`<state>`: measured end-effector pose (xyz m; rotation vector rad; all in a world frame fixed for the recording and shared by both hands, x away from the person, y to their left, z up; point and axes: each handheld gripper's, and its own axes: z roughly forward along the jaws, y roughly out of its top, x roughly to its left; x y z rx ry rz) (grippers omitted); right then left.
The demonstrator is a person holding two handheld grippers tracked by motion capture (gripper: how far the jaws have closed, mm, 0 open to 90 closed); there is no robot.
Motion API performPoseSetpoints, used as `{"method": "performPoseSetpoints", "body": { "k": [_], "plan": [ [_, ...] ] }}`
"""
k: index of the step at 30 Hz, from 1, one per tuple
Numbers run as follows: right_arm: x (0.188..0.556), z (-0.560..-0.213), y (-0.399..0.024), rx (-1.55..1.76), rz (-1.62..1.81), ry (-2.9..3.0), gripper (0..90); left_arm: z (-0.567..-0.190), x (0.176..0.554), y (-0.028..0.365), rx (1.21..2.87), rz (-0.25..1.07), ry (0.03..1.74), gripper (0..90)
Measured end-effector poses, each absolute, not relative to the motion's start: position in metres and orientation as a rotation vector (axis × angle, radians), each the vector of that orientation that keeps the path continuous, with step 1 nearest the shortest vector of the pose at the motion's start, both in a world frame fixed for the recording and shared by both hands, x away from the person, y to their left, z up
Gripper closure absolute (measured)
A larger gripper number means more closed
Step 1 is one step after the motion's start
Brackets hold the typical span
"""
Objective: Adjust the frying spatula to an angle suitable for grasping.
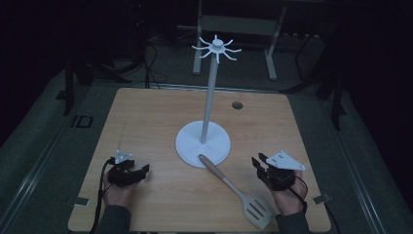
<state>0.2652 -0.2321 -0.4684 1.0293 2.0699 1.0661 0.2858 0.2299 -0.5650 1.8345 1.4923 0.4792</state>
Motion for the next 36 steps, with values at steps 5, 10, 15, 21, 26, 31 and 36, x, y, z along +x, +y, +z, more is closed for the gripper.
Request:
{"method": "performPoseSetpoints", "body": {
  "k": [5,10,15,21,26,31,36],
  "plan": [
    [0.259,-0.468,-0.211,0.974,1.03,2.16,74.3,-0.565,0.286,0.23,1.832,0.48,1.491,34.2],
    [0.26,-0.488,-0.188,0.904,0.957,2.303,75.2,-0.565,0.286,0.23,1.831,0.481,1.492,34.2],
    [0.27,-0.513,-0.172,0.898,0.886,2.434,73.0,-0.564,0.286,0.231,1.829,0.483,1.49,34.2],
    [0.28,-0.532,-0.161,0.908,0.852,2.532,71.4,-0.565,0.286,0.231,1.831,0.482,1.49,34.2],
    [0.289,-0.539,-0.153,0.907,0.81,2.576,71.5,-0.564,0.286,0.231,1.828,0.482,1.49,34.2],
    [0.298,-0.542,-0.153,0.912,0.793,2.612,74.7,-0.564,0.286,0.231,1.826,0.481,1.49,34.2],
    [0.309,-0.538,-0.158,0.894,0.74,2.607,74.9,-0.564,0.286,0.231,1.825,0.482,1.491,34.2]
  ]
}}
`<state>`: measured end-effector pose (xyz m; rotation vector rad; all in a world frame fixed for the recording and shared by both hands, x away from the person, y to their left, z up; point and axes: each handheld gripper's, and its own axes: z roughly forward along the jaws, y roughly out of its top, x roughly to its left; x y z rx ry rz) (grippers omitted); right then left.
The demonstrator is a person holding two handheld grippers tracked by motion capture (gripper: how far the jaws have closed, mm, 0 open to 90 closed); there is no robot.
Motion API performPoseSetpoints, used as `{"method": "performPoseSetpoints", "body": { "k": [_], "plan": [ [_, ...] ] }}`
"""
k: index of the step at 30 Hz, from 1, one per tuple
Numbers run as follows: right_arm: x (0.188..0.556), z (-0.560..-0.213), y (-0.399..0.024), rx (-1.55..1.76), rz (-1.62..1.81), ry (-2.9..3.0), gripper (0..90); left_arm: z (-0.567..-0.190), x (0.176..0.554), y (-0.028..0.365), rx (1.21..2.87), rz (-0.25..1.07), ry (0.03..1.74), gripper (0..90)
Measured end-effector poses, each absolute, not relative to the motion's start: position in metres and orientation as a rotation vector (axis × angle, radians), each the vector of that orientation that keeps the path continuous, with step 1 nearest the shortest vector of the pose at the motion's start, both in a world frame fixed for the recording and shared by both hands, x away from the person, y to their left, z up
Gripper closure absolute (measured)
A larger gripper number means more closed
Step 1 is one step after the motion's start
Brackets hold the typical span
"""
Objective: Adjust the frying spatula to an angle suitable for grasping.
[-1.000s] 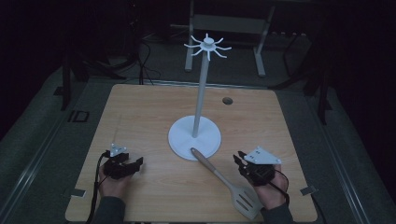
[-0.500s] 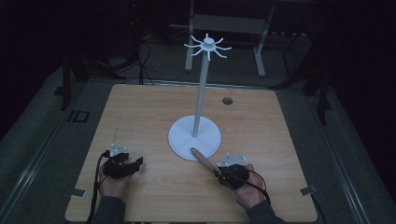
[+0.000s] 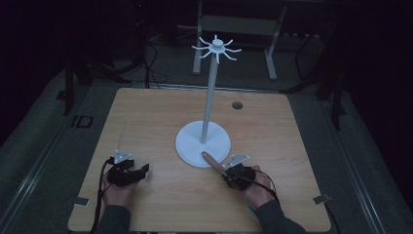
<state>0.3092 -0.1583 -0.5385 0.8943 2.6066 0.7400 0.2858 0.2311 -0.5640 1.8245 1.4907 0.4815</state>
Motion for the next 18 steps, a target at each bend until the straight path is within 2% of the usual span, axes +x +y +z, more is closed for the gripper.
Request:
{"method": "performPoseSetpoints", "body": {
  "k": [8,18],
  "plan": [
    [0.332,-0.538,-0.164,0.961,0.773,2.615,74.7,-0.564,0.286,0.231,1.827,0.48,1.49,34.3],
    [0.343,-0.542,-0.159,1.007,0.712,2.637,74.6,-0.565,0.287,0.23,1.825,0.477,1.489,34.2]
  ]
}}
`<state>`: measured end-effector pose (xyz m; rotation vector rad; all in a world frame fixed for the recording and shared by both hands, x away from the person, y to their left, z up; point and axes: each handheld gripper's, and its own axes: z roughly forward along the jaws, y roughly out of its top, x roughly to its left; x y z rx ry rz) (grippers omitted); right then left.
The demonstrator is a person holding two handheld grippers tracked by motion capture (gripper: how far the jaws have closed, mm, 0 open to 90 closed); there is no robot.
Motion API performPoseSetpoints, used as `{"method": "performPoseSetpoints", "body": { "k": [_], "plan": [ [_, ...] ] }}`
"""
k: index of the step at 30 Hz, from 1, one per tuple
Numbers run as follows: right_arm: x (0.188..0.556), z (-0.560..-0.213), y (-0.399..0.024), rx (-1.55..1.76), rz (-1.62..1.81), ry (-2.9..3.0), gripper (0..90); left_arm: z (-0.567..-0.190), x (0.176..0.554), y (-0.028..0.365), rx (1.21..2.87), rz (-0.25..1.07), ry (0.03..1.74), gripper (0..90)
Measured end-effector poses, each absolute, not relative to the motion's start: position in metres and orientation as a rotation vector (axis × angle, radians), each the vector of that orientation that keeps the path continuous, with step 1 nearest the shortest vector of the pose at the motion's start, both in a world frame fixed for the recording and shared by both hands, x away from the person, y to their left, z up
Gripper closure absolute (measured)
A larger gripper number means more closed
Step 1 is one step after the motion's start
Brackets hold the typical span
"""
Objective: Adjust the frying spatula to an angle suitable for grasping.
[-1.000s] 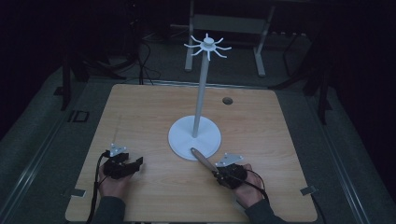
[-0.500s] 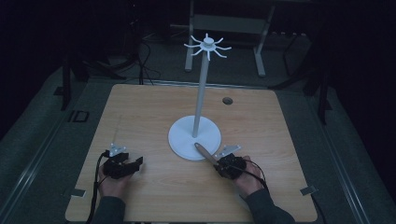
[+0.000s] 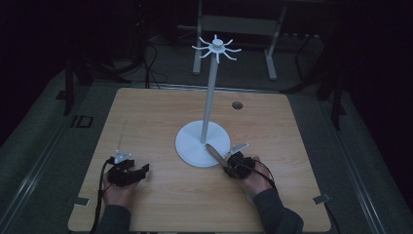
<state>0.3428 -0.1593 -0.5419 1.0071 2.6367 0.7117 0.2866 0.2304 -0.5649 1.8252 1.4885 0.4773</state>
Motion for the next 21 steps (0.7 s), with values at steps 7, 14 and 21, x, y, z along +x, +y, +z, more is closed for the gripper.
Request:
{"method": "performPoseSetpoints", "body": {
  "k": [7,14,21],
  "plan": [
    [0.343,-0.542,-0.163,1.037,0.751,2.63,74.9,-0.565,0.287,0.23,1.824,0.478,1.489,34.2],
    [0.339,-0.533,-0.166,1.033,0.805,2.576,74.9,-0.565,0.288,0.229,1.828,0.476,1.484,34.2],
    [0.332,-0.524,-0.169,1.011,0.87,2.531,74.9,-0.565,0.29,0.228,1.838,0.475,1.483,34.3]
  ]
}}
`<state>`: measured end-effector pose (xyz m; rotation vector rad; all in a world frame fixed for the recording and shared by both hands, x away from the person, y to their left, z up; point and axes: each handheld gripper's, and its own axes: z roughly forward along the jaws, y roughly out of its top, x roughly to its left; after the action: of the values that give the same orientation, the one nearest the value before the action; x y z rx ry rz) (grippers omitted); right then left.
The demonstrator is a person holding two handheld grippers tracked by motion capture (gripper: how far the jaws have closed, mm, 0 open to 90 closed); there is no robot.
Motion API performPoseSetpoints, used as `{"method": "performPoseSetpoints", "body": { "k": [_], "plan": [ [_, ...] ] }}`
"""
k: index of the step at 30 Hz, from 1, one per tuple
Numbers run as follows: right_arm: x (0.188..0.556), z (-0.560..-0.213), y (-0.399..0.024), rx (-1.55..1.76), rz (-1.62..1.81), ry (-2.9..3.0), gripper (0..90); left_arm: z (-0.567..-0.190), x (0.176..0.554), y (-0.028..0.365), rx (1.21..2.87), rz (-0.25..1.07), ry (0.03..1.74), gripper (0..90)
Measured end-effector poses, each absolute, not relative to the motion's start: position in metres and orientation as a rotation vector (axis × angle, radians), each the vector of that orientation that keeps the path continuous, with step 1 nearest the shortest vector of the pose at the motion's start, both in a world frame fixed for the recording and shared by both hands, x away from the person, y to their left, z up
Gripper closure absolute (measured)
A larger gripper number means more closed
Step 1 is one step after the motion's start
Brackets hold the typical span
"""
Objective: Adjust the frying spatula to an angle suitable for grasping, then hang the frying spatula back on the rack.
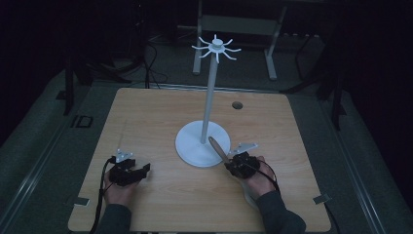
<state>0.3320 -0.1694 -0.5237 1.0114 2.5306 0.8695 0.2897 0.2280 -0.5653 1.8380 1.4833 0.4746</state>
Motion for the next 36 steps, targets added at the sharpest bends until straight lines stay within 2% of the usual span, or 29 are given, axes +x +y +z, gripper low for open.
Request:
{"method": "performPoseSetpoints", "body": {
  "k": [36],
  "plan": [
    [0.319,-0.477,-0.19,1.021,1.166,2.285,75.0,-0.565,0.29,0.226,1.841,0.476,1.479,34.2]
  ]
}}
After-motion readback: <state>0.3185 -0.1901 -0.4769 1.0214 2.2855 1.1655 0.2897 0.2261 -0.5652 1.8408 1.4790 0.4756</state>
